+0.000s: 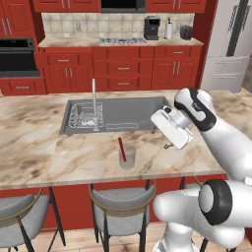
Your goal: Take a straw from the drawer in front and place it inside the glass cup on the dining counter.
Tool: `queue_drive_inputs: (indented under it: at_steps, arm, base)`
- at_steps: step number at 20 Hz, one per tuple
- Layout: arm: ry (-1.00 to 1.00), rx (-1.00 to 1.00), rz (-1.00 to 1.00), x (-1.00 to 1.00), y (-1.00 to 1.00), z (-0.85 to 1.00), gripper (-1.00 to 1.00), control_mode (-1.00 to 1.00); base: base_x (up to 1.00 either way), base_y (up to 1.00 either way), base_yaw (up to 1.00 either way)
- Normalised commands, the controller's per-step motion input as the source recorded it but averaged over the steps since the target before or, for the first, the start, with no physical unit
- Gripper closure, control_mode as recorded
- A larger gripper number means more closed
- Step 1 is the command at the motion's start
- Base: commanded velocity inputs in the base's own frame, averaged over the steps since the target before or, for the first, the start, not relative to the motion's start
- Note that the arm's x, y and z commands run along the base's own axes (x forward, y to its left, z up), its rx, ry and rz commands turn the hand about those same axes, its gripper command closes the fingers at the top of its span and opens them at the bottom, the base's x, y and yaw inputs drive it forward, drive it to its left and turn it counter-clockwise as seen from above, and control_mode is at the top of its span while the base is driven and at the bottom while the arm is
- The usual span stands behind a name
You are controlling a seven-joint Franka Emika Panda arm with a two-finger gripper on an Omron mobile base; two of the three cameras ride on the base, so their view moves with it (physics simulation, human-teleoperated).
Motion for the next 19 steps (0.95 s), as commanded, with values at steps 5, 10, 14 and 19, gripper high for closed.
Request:
queue_drive_inputs:
  at_steps: [5,10,14,19]
  arm:
    - [-0.13,-0.25,0.0,-0.66,0.0,0.03,-1.0,-1.0]
    - [-0.14,-0.28,-0.02,-0.46,0.0,0.1,-1.0,-1.0]
    - [-0.07,-0.26,-0.03,-0.29,0.0,0.03,-1.0,-1.0]
    - [-0.01,-0.18,-0.01,-0.13,0.0,0.0,-1.0,-1.0]
  base:
    - [0.0,0.0,0.0]
    - [0.0,0.0,0.0]
    - [0.0,0.0,0.0]
    - [0.0,0.0,0.0]
